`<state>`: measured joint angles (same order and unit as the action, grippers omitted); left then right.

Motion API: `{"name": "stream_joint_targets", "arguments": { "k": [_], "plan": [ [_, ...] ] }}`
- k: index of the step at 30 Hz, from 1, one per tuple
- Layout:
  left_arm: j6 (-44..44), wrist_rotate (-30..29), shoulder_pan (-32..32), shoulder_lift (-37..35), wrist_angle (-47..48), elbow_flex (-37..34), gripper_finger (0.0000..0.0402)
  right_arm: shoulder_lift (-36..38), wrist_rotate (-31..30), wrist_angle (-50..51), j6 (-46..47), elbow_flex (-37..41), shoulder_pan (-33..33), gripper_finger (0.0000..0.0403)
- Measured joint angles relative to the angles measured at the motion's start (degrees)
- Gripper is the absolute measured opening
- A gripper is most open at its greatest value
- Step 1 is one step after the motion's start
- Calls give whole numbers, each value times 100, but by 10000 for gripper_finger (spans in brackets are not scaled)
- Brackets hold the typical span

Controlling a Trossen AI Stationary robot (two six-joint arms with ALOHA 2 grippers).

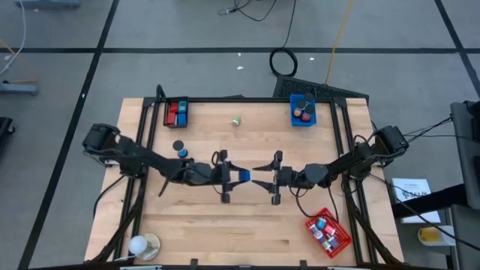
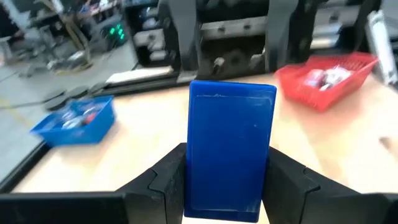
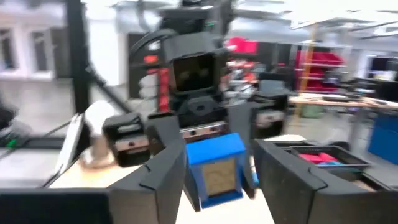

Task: Pick & Place Office items
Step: Put the blue digital timer into the black basket

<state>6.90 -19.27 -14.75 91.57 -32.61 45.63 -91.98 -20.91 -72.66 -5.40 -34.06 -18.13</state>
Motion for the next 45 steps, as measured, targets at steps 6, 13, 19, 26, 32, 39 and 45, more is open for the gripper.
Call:
{"name": "stream_joint_targets", "arguments": {
  "k": [6, 13, 19, 26, 32, 39, 45],
  "plan": [
    [-297, -655, 102, -1135, 2023, -2, 161, 6, -857, -176, 215, -4, 7, 229],
    [-1493, -1553, 356, -2983, 4859, 0, 161, 8, -1081, -68, 126, -4, 2, 248],
    [-3254, -1854, 1730, -4540, 7216, 0, 161, 11, -1225, 264, 257, -4, 99, 195],
    [-2576, -402, 4417, -4165, 7408, 9, 161, 11, -1202, 262, 320, -4, 243, 111],
    [-2203, 612, 6302, -2470, 7418, 722, 161, 11, -1183, 347, 318, -4, 232, 56],
    [-2247, 880, 6692, -989, 7500, 1207, 161, 11, -1165, 458, 310, -4, 232, 21],
    [-2401, 555, 6703, -454, 7323, 1200, 161, 11, -1000, 476, 320, -4, 229, 13]
  ]
}}
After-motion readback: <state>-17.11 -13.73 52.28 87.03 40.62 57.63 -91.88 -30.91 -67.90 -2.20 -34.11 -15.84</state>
